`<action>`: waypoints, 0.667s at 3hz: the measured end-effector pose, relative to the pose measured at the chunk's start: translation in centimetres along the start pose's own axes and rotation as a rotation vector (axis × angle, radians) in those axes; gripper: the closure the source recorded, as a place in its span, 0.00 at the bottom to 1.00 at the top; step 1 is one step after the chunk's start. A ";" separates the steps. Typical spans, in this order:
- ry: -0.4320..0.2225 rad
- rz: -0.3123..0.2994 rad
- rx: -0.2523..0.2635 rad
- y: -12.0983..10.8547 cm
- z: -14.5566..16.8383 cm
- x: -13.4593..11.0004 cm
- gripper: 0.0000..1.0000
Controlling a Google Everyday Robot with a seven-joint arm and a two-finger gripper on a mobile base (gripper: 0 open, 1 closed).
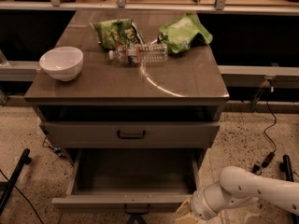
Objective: Close middle drawer
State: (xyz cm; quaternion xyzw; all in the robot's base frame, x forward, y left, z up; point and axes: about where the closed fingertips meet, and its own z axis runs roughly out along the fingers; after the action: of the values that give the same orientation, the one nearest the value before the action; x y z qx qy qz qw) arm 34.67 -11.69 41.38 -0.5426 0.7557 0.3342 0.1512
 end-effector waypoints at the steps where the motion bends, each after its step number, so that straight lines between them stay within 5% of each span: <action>1: -0.041 0.001 0.022 -1.4 -0.5 -0.8 1.00; 2: -0.095 -0.009 0.050 -4.4 -0.8 -2.4 1.00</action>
Offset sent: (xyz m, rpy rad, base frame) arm 0.0918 0.0037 0.0139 0.1197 -0.1173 -0.1000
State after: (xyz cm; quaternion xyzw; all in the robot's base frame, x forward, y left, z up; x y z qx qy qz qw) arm 39.70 -11.32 41.95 -0.5257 0.7533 0.3397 0.2020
